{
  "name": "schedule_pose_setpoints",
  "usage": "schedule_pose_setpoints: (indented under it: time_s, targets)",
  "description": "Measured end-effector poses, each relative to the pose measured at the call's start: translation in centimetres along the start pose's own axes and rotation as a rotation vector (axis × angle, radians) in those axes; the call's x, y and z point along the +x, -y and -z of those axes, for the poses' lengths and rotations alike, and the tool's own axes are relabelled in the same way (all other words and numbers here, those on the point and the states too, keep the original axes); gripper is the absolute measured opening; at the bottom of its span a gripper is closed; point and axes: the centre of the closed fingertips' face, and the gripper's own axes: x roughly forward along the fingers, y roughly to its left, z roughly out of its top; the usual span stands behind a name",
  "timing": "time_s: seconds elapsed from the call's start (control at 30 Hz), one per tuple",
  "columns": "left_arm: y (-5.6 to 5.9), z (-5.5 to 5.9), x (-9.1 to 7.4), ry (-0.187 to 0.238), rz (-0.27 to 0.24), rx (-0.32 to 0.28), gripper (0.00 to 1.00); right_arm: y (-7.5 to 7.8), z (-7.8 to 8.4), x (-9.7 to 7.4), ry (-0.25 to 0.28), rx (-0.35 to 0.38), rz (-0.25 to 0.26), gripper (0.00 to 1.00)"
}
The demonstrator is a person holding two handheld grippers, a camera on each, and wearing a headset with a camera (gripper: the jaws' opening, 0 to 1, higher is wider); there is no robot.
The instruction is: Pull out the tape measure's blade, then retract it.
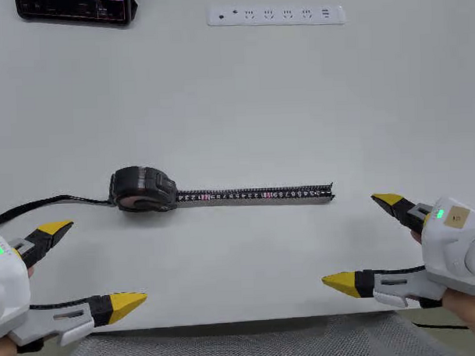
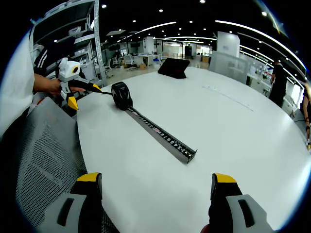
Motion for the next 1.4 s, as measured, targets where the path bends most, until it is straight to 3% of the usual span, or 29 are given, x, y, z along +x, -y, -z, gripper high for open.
schedule_pose_setpoints:
  time_s: [1.4]
  targets:
    - [-0.08,-0.25,-0.11,0.010,-0.003,-0.011,0.91,0.02,-0.44,-0.48,0.009,-0.008,0.005,0.92]
